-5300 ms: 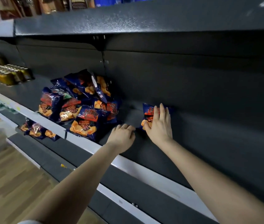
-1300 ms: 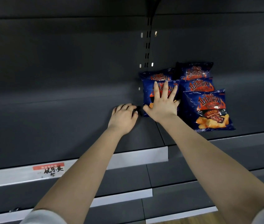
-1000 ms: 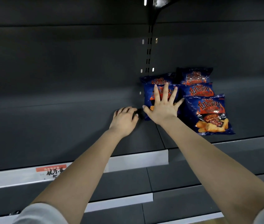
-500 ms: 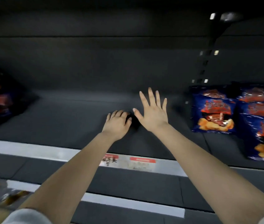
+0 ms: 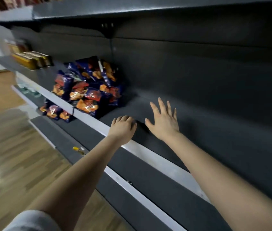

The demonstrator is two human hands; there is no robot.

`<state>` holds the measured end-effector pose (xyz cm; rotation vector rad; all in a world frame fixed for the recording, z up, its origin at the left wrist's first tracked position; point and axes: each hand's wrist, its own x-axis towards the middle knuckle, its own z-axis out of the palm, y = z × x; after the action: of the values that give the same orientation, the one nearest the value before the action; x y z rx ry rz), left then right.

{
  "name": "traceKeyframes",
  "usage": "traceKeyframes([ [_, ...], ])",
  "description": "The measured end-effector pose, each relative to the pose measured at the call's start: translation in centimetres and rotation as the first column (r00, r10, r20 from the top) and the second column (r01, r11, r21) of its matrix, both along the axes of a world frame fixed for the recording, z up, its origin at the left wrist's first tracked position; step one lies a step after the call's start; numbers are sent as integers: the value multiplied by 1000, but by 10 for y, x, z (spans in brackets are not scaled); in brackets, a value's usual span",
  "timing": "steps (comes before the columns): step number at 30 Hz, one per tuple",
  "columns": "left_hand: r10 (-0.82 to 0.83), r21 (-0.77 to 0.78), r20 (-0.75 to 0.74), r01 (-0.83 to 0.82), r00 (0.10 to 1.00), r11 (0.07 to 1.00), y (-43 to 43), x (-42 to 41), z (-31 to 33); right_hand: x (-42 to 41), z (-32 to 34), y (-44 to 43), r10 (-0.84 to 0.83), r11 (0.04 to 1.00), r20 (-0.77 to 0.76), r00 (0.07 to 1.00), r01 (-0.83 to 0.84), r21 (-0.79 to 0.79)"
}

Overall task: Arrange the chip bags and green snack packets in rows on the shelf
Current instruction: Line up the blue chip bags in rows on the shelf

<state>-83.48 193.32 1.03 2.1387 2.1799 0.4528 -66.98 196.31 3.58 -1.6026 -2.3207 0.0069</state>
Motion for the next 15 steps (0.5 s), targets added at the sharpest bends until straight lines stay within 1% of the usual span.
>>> traceKeyframes([
  [5,61,13,-1,-61,998,998,1,-73,-7,-79,1,22,124,992,-5,992,-124,1],
  [9,107,93,-36,-103,994,990,1,-126,-8,-141,2,37,217,976,-43,975,-215,44],
  [15,177,115,-46,-171,983,979,3,-190,-2,-218,-2,53,289,956,-47,956,-285,74],
])
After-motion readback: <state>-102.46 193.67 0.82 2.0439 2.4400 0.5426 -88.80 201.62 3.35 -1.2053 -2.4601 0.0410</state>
